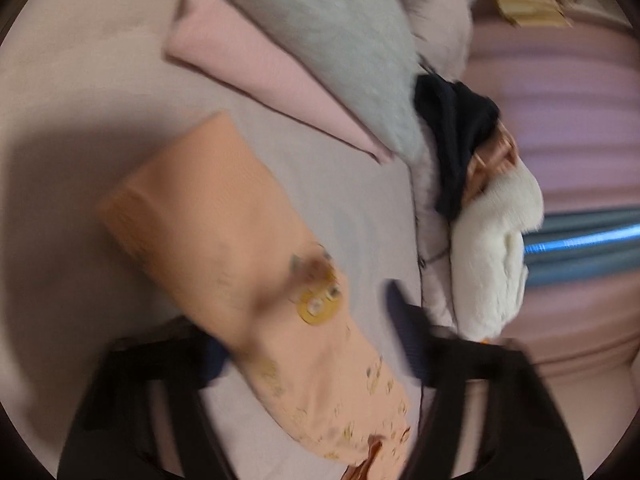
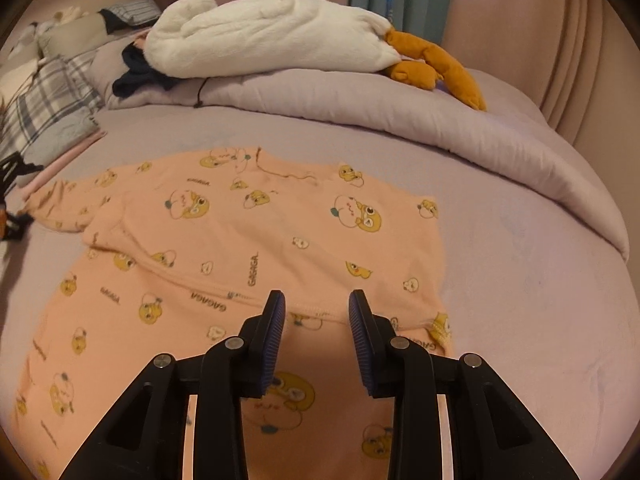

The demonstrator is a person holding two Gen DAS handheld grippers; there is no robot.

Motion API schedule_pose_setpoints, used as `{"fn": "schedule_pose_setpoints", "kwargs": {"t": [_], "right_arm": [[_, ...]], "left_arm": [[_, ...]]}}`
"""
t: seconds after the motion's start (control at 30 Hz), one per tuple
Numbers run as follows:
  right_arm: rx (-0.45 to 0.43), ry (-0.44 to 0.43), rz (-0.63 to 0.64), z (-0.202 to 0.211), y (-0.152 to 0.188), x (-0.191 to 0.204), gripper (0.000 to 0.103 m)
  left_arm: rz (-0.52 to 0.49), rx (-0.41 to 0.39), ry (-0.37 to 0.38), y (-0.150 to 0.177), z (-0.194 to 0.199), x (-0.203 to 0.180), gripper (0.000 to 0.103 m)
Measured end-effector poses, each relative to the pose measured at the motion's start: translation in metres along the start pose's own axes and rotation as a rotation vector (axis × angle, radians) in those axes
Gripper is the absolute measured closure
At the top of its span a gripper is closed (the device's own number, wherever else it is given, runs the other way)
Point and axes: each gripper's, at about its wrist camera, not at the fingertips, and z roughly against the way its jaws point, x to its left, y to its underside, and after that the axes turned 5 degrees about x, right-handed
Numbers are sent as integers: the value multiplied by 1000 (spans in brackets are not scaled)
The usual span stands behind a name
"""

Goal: Fold small clothes

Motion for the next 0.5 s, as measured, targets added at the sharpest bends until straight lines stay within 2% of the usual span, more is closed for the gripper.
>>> {"fn": "schedule_pose_setpoints", "kwargs": {"t": [0.03, 0.1, 0.23, 0.33, 0.5], "right_arm": [[1, 1, 2, 0, 0, 0, 70], [2, 8, 4, 3, 4, -1, 70], [11, 14, 0, 8, 10, -2, 70], [11, 12, -15, 13, 13, -6, 70], [-12, 3, -43, 26, 18, -11, 70]], "left_arm": [[6, 8, -25, -2, -1, 4, 85], [-20, 24, -80, -4, -4, 7, 99], [-92, 5, -114, -4, 6, -7, 99], [-230, -32, -134, 6, 18, -41, 99], [-465, -24, -92, 48, 29, -113, 99]]}}
